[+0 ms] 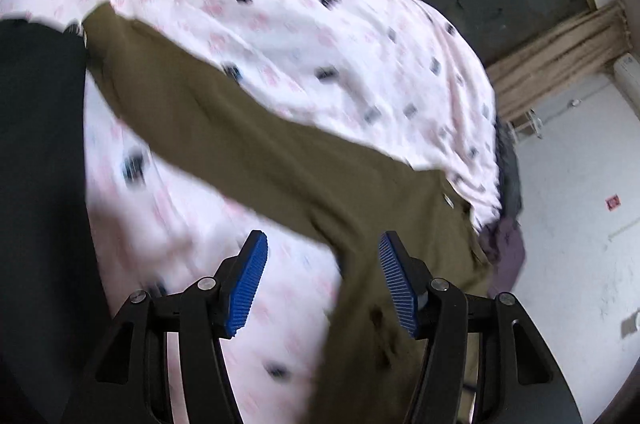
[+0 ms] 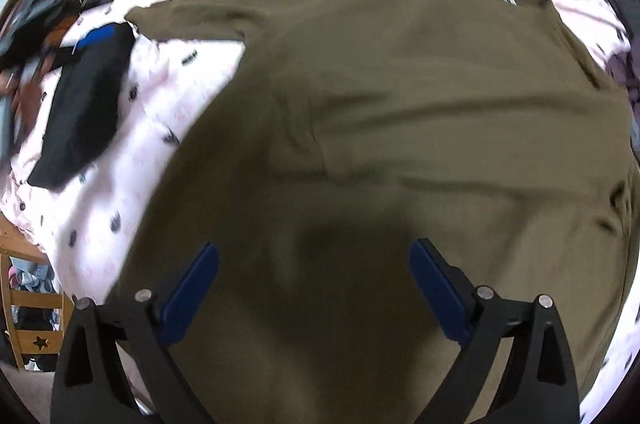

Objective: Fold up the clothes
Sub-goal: 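Open the right gripper to release the sleeve on the hoodie body, then grasp the other sleeve cuff with the left gripper and lift it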

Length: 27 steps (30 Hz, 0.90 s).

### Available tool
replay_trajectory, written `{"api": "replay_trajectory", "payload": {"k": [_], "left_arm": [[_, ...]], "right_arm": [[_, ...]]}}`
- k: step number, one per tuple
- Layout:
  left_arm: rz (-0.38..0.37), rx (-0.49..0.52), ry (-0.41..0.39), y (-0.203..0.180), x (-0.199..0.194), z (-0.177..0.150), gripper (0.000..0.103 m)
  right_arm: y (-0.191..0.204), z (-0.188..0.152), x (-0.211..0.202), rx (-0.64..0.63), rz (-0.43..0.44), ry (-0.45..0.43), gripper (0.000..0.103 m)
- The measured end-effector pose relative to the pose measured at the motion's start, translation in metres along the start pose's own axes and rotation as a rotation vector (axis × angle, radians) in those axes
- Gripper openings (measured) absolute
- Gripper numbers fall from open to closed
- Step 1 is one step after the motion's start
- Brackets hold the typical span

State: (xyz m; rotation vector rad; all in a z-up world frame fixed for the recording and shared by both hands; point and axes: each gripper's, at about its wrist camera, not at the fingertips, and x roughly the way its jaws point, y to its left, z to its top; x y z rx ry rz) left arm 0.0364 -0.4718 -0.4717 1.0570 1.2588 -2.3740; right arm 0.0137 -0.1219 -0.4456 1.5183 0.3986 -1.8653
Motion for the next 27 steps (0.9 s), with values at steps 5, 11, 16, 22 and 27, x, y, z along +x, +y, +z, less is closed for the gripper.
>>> {"api": "replay_trajectory", "payload": {"k": [5, 11, 16, 22, 27], "left_arm": [[0.064, -0.125, -0.026, 0.052, 0.028, 0.047, 0.053], [0.198, -0.263, -0.060, 0.106, 0.036, 0.078, 0.053], [0.244, -0.308, -0.101, 0.124, 0.029, 0.090, 0.053], [0.314, -0.322, -0.087, 0.137, 0.029, 0.103, 0.053], [0.346, -0.370, -0.073, 0.156, 0.044, 0.107, 0.053]], "right_arm": [[-0.010, -0.016, 0.003, 0.064, -0.008, 0.039, 0.098], [-0.012, -0.009, 0.000, 0.076, -0.001, 0.026, 0.098], [-0.012, 0.000, 0.006, 0.099, 0.011, 0.020, 0.098], [-0.005, 0.001, 0.009, 0.096, 0.026, 0.022, 0.098], [-0.004, 0.000, 0.009, 0.088, 0.023, 0.040, 0.098]]}}
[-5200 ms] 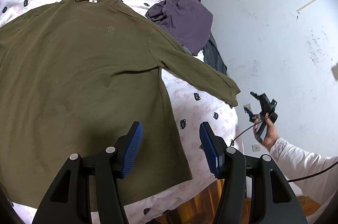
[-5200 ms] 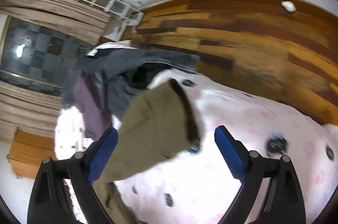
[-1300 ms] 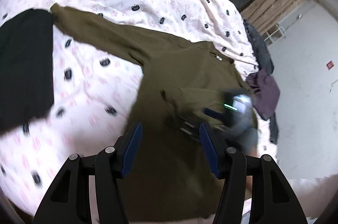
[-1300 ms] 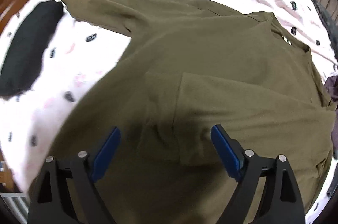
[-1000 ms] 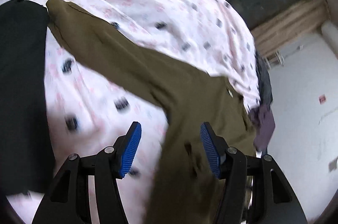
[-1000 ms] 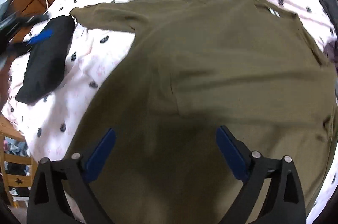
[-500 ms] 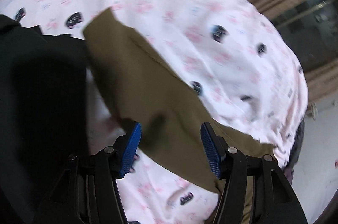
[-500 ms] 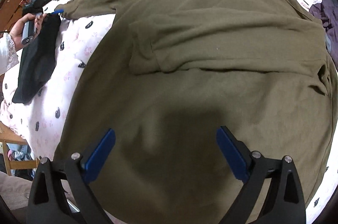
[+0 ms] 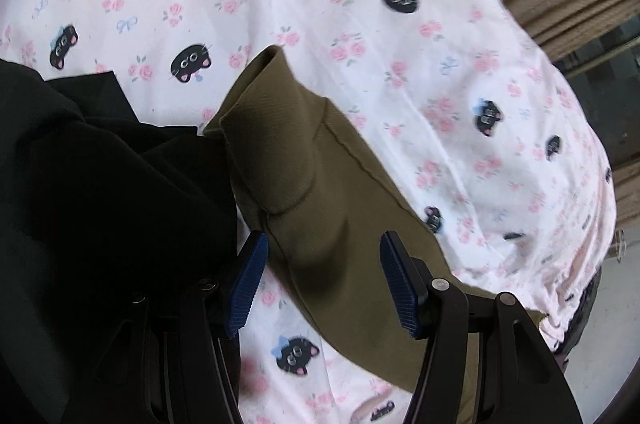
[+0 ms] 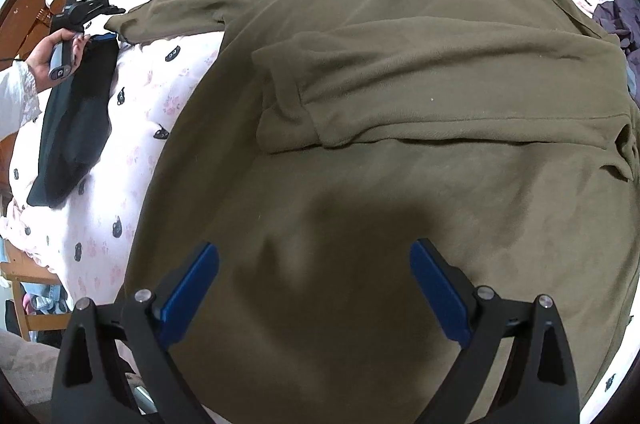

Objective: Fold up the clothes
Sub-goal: 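Grasp the other sleeve cuff with the left gripper and lift it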

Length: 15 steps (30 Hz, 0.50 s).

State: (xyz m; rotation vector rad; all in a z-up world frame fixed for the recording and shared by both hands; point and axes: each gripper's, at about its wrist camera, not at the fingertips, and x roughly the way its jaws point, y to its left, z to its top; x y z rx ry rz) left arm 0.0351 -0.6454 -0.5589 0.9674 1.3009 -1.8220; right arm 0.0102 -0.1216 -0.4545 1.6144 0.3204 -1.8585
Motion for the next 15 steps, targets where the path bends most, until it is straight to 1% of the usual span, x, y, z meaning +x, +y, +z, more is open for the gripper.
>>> {"api": "replay_trajectory", "payload": {"k": [2, 6, 10, 12, 13, 15], "left_arm": [[0.018, -0.030, -0.006, 0.003, 0.009, 0.000, 0.053], [0.057, -0.040, -0.022, 0.000, 0.024, 0.001, 0.053], [0.026, -0.055, -0.075, 0.002, 0.026, 0.003, 0.052], [0.031, -0.044, -0.053, 0.004, 0.031, 0.003, 0.024], [0.029, -0.044, -0.039, 0.006, 0.032, 0.003, 0.003], [-0.001, -0.065, -0.029, 0.011, 0.030, 0.001, 0.002]], "right_arm": [[-0.001, 0.000, -0.006, -0.002, -0.007, -0.005, 0.098], [-0.006, -0.001, -0.015, -0.012, -0.030, -0.003, 0.098], [-0.015, -0.005, -0.017, -0.006, -0.052, 0.011, 0.098], [-0.017, -0.007, -0.019, -0.008, -0.063, 0.014, 0.098], [-0.017, -0.009, -0.021, -0.011, -0.065, 0.012, 0.098], [-0.017, -0.012, -0.025, -0.025, -0.071, 0.008, 0.098]]}}
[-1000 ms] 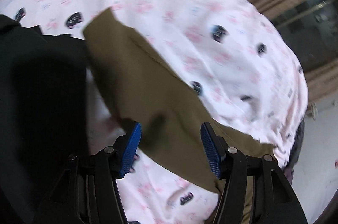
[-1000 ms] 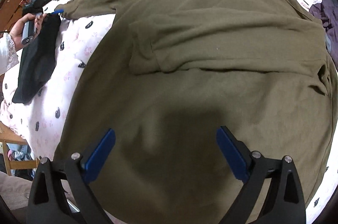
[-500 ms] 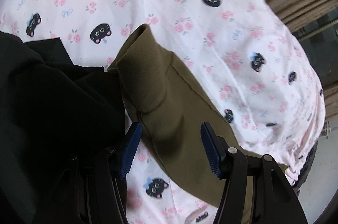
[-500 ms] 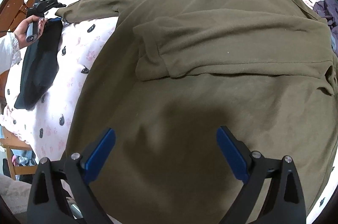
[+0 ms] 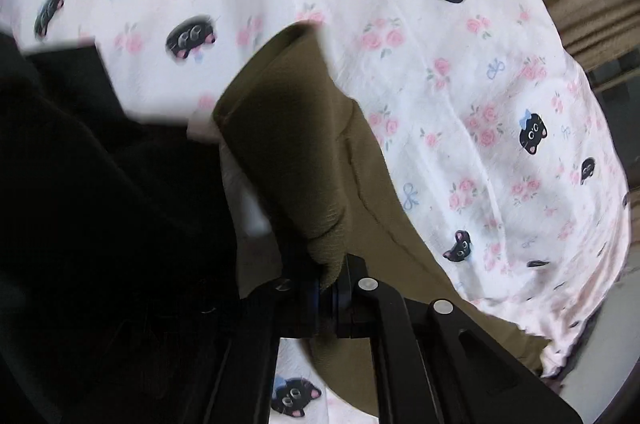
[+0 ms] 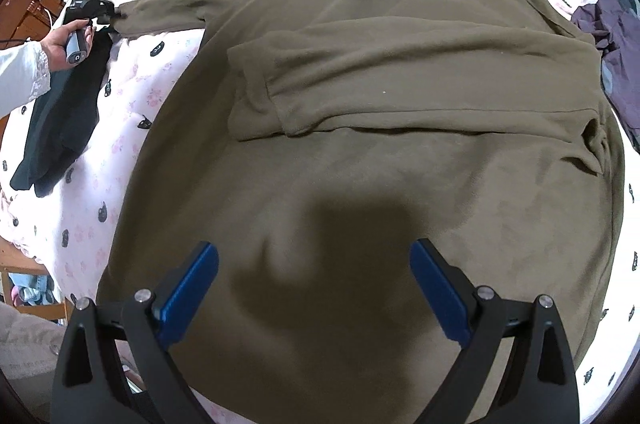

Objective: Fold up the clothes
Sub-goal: 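Grasp the other sleeve cuff with the left gripper and lift it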

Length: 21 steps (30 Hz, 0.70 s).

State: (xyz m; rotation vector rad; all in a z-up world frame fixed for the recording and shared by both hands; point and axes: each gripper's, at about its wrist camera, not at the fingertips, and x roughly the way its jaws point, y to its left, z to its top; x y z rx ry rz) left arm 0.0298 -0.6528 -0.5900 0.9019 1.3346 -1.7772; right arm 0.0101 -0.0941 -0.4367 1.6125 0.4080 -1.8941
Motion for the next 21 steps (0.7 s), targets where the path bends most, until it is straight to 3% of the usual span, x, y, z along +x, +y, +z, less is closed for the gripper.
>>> {"api": "replay_trajectory", "payload": {"k": [6, 14, 18, 21], "left_arm": [[-0.038, 0.041, -0.114, -0.009, -0.034, -0.011, 0.002], [-0.212, 0.186, -0.173, -0.069, -0.094, -0.021, 0.002], [-0.225, 0.396, -0.223, -0.130, -0.135, -0.041, 0.002], [-0.230, 0.599, -0.253, -0.183, -0.164, -0.075, 0.002]], "right_arm": [[-0.004, -0.005, -0.008, -0.012, -0.009, 0.004, 0.098], [-0.015, -0.011, -0.026, 0.033, 0.006, -0.032, 0.098], [-0.022, -0.018, -0.042, 0.046, 0.015, -0.055, 0.098], [-0.028, -0.027, -0.052, 0.058, 0.019, -0.068, 0.098]]}}
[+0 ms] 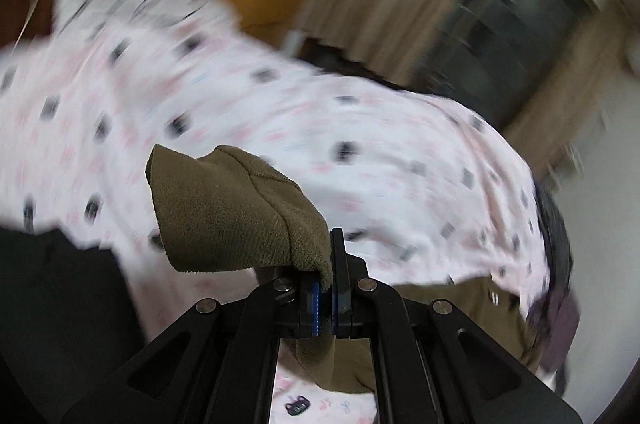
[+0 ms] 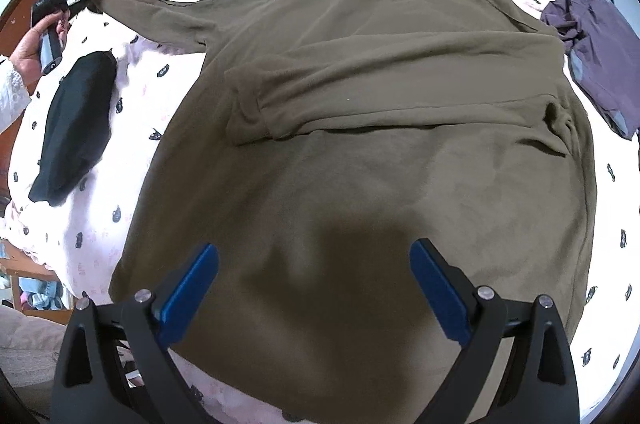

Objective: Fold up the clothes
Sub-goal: 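Grasp the other sleeve cuff with the left gripper and lift it, then fold the held sleeve across the hoodie body with the left gripper and release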

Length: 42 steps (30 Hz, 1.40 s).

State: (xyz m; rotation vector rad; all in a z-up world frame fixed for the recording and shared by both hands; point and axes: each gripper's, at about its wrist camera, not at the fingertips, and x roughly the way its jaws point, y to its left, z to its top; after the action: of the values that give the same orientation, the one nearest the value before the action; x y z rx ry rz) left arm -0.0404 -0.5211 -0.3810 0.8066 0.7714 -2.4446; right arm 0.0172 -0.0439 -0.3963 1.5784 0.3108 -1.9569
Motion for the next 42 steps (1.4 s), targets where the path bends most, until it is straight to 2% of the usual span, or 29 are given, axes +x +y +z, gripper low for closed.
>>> {"api": "replay_trajectory", "payload": {"k": [3, 7, 13, 17, 22, 26, 29, 31, 33, 36, 39, 40, 42], "left_arm": [[-0.054, 0.165, 0.000, -0.068, -0.004, -0.003, 0.002], [-0.168, 0.306, 0.009, -0.157, -0.006, -0.019, 0.002], [-0.265, 0.531, 0.044, -0.289, -0.001, -0.071, 0.002], [-0.256, 0.733, 0.160, -0.371, 0.042, -0.147, 0.002], [-0.216, 0.947, 0.296, -0.441, 0.087, -0.259, 0.002], [-0.139, 1.062, 0.399, -0.456, 0.111, -0.335, 0.002], [-0.111, 1.050, 0.439, -0.452, 0.116, -0.358, 0.003], [-0.094, 1.055, 0.425, -0.451, 0.112, -0.365, 0.003], [-0.066, 1.103, 0.390, -0.453, 0.107, -0.373, 0.004], [-0.020, 1.240, 0.300, -0.464, 0.097, -0.390, 0.011], [0.013, 1.409, 0.174, -0.475, 0.078, -0.415, 0.028], [0.018, 1.461, 0.137, -0.478, 0.072, -0.425, 0.035], [-0.028, 1.526, 0.115, -0.482, 0.060, -0.444, 0.037]], "right_arm": [[-0.012, -0.011, -0.011, 0.022, 0.005, -0.013, 0.098], [-0.031, -0.030, -0.024, 0.055, 0.009, -0.027, 0.098], [-0.065, -0.066, -0.045, 0.109, 0.005, -0.034, 0.098], [-0.090, -0.088, -0.061, 0.148, 0.001, -0.035, 0.098], [-0.120, -0.108, -0.075, 0.192, -0.008, -0.037, 0.098], [-0.147, -0.119, -0.084, 0.223, -0.012, -0.043, 0.098], [-0.166, -0.125, -0.088, 0.242, -0.014, -0.048, 0.098], [-0.177, -0.127, -0.088, 0.260, -0.010, -0.049, 0.098], [-0.186, -0.131, -0.085, 0.274, -0.011, -0.041, 0.098], [-0.196, -0.132, -0.080, 0.289, -0.005, -0.023, 0.098], [-0.195, -0.129, -0.076, 0.265, 0.001, -0.013, 0.098], [-0.195, -0.128, -0.075, 0.257, 0.002, -0.011, 0.098], [-0.196, -0.124, -0.073, 0.246, 0.004, -0.009, 0.098]]}}
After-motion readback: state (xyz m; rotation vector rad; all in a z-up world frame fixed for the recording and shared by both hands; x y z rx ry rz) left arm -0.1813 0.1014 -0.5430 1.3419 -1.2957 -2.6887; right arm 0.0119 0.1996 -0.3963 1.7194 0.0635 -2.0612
